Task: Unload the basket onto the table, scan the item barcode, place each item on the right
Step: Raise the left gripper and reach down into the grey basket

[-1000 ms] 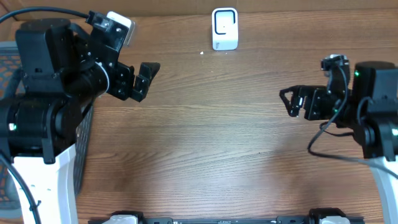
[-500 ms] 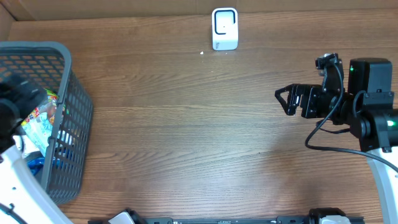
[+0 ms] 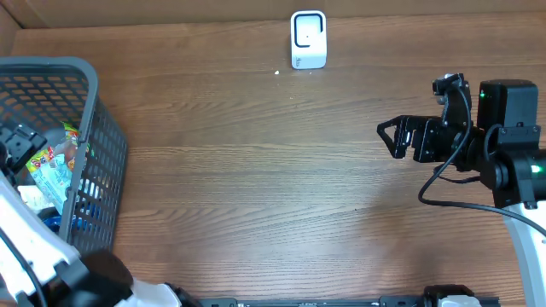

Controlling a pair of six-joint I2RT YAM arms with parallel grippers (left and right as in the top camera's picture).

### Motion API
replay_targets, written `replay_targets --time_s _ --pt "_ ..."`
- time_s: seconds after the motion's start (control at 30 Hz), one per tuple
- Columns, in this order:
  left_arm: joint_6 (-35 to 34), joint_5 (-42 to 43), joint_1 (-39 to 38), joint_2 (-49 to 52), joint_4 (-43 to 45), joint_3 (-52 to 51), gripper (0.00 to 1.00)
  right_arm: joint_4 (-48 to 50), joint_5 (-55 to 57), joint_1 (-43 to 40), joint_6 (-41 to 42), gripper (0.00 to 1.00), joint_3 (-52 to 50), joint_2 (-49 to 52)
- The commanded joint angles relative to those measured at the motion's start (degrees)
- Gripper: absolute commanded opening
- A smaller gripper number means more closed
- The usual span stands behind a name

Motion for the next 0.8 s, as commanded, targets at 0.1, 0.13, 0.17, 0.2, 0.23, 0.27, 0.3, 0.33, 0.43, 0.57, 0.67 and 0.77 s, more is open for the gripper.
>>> replay_targets --time_s 0.1,0.13,0.17,0.2,0.23,0.27,0.3,0.33,0.43,0.57,0.67,0.77 --pt "2.34 -0.37 0.44 6.4 -1.42 0.37 0.93 0.04 -0.68 0.22 0.11 1.0 0.92 0.13" --pt "2.36 -0.37 0.52 7.26 -1.25 0.37 0.93 0.02 -0.68 0.22 0.11 1.0 0.92 0.13" --pt "2.4 -0.33 0.68 8.09 -0.85 0.37 0.93 -0.13 -0.66 0.22 0.11 1.0 0.92 0.13" --pt "3.58 0.11 0.7 9.2 -0.13 0.37 0.93 -0.35 -0.66 0.22 0.11 1.0 0.92 0.13" --pt "4.46 0.9 0.7 9.92 0.63 0.35 0.93 -0.35 -0.66 0.22 0.11 1.0 0.92 0.13" --pt "5.27 1.53 0.7 10.43 1.53 0.13 0.93 -0.35 -0.66 0.22 0.11 1.0 0.92 0.13" --pt "5.55 1.79 0.7 10.62 2.34 -0.2 0.93 -0.33 -0.66 0.22 0.11 1.0 0.92 0.13" --pt "5.95 1.88 0.7 10.78 3.58 -0.9 0.93 -0.28 -0.68 0.22 0.11 1.0 0.92 0.13" --pt "8.39 2.25 0.72 10.75 8.61 -4.5 0.93 0.63 -0.63 0.22 0.11 1.0 0.92 0.13" --pt "10.6 4.07 0.74 10.75 15.74 -11.43 0.92 1.97 -0.66 0.22 0.11 1.0 0.92 0.13" --pt "10.88 4.61 0.74 10.78 19.82 -16.74 0.91 1.97 -0.66 0.22 0.11 1.0 0.92 0.13" --pt "10.91 4.39 0.96 10.75 23.89 -21.49 0.81 1.97 -0.66 0.22 0.11 1.0 0.92 0.13"
